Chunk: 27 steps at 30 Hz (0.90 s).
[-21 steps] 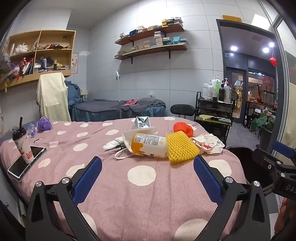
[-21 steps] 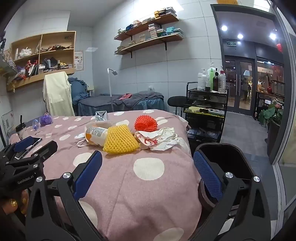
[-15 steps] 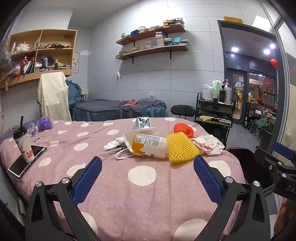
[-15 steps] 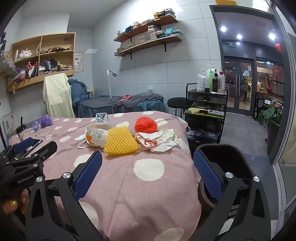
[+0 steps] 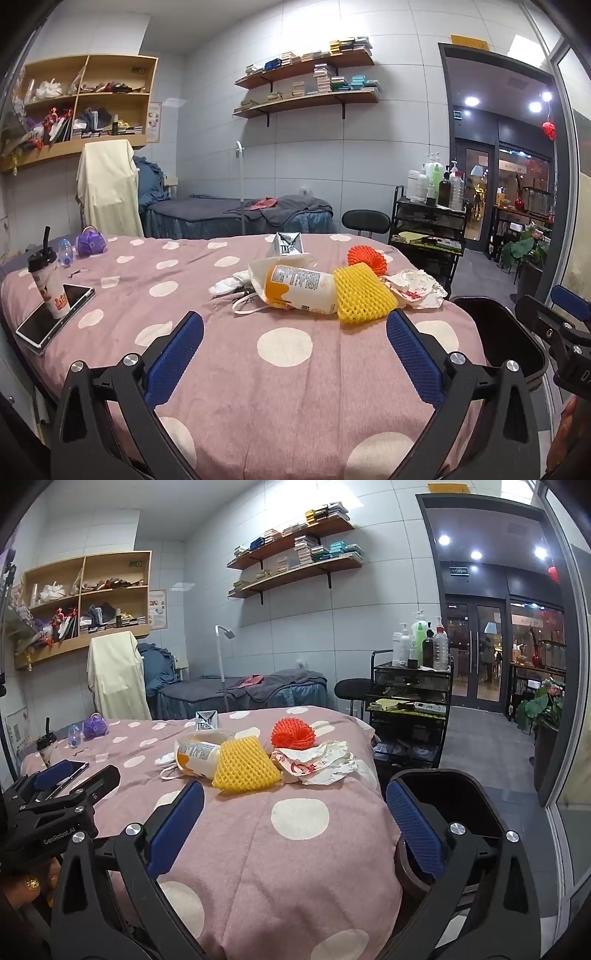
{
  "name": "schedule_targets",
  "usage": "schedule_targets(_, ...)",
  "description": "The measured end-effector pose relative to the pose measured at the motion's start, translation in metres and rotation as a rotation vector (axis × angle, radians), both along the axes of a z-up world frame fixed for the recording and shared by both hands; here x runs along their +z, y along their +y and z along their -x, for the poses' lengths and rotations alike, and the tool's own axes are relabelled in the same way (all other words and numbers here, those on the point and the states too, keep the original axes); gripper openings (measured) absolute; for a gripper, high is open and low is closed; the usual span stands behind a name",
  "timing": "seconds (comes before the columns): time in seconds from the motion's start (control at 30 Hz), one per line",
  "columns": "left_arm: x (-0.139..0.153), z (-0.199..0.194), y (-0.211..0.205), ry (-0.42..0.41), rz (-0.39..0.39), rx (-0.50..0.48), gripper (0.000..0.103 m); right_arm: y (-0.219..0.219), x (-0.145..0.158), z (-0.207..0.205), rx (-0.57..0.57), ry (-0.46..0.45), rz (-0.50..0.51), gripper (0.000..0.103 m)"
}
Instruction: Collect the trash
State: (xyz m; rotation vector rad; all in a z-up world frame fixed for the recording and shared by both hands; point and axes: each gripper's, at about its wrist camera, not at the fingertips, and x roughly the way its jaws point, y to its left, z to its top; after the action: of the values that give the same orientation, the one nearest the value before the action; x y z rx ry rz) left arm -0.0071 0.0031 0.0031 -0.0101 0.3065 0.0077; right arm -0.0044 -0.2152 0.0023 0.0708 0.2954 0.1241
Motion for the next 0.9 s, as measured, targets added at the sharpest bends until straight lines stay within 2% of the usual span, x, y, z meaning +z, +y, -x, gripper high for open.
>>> schedule_targets(0.9,-0.0006,0.0029,0.0063,0.003,0.008,0.008,0.097,0.0029,-0.0009,-0.0021,0.012,0.005,-0.008,0.097)
